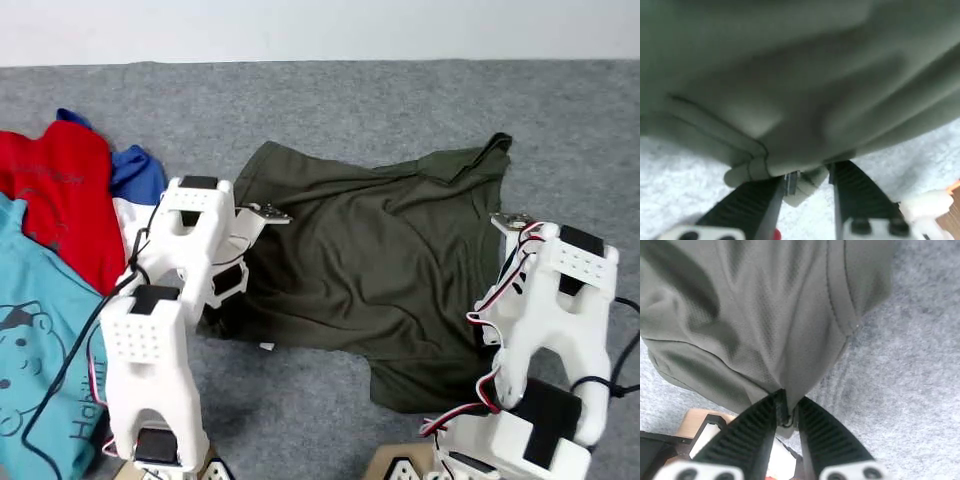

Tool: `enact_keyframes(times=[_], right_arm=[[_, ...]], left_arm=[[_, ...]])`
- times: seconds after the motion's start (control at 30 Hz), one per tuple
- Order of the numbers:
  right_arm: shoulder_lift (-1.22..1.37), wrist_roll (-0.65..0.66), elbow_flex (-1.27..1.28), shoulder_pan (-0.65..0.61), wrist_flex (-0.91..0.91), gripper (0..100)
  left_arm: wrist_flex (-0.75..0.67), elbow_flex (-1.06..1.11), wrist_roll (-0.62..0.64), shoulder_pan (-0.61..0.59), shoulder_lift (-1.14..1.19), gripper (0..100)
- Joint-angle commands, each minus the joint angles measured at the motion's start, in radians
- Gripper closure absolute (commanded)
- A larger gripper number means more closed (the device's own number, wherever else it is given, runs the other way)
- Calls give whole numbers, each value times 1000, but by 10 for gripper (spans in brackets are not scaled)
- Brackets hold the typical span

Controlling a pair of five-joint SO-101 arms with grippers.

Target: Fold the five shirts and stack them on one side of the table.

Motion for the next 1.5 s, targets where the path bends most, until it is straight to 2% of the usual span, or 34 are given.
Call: enact_keyframes(times=[0.0, 0.17, 0.37, 0.53, 0.77, 1.03, 1.37, 1.47], right_arm=[[-44, 11, -17, -7, 10, 989], [-45, 11, -25, -7, 13, 989], [-45, 11, -245, -8, 176, 989], [-61, 11, -509, -10, 263, 989], [-197, 78, -637, -39, 260, 989], [-375, 83, -893, -41, 255, 989], [-506, 146, -1211, -33, 242, 989], [-549, 176, -1258, 10, 240, 989]], left_arm=[[2, -94, -6, 9, 64, 982], [31, -174, -5, 3, 28, 998], [31, -222, 2, 11, -222, 998], [31, -222, 112, 5, -450, 998], [29, -260, 187, 11, -709, 998], [28, -613, 313, 11, -861, 998], [28, -1086, 338, 11, -882, 998], [29, -1210, 333, 11, -882, 998]])
